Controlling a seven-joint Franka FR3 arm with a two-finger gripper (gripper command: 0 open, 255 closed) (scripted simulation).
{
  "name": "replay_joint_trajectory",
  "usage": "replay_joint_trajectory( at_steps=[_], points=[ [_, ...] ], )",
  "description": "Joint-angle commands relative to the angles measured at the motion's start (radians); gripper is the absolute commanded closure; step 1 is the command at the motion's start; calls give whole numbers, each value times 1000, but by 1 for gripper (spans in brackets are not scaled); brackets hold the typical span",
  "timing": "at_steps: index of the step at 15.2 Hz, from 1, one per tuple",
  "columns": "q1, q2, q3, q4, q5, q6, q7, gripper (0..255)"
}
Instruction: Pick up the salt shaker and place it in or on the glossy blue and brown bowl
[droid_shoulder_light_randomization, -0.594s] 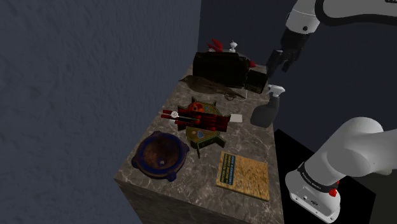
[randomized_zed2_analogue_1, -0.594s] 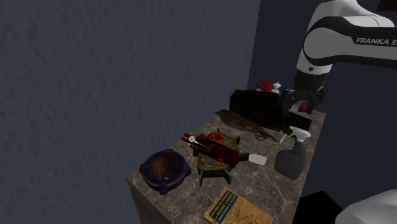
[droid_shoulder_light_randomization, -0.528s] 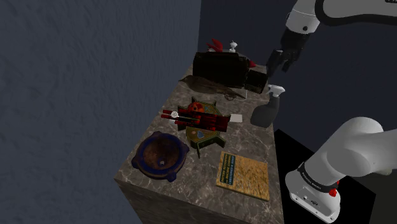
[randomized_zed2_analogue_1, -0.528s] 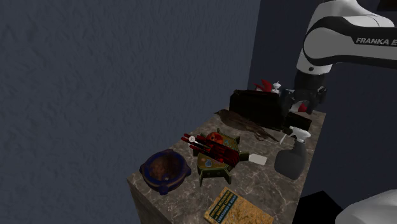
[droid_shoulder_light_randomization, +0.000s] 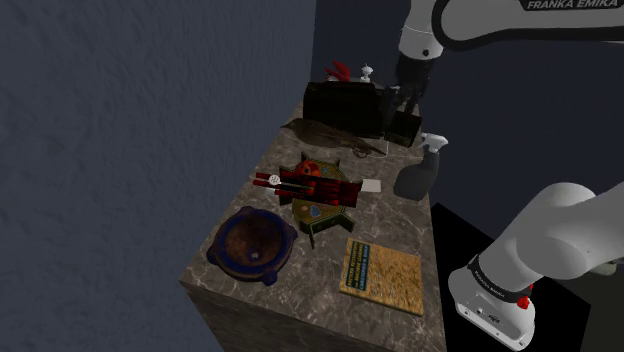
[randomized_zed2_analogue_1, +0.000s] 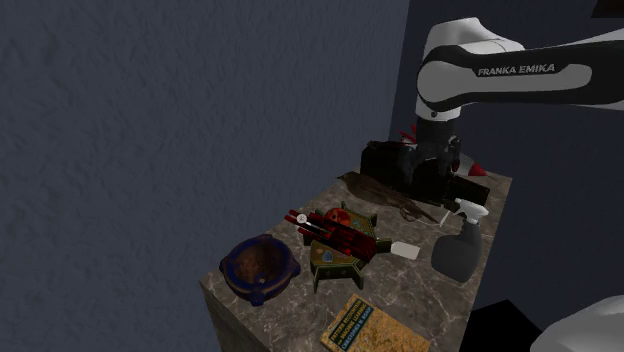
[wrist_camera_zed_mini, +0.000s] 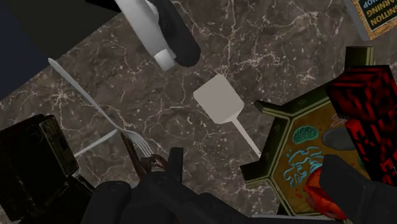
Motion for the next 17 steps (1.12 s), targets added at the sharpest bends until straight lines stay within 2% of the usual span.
replay_joint_trajectory(
  at_steps=[1, 9, 17],
  points=[
    [13, 81, 23, 40, -5, 28, 1, 0],
    [63, 377, 113, 237, -56, 68, 17, 0],
    [135, 680, 183, 489, -151, 47, 41, 0]
  ],
)
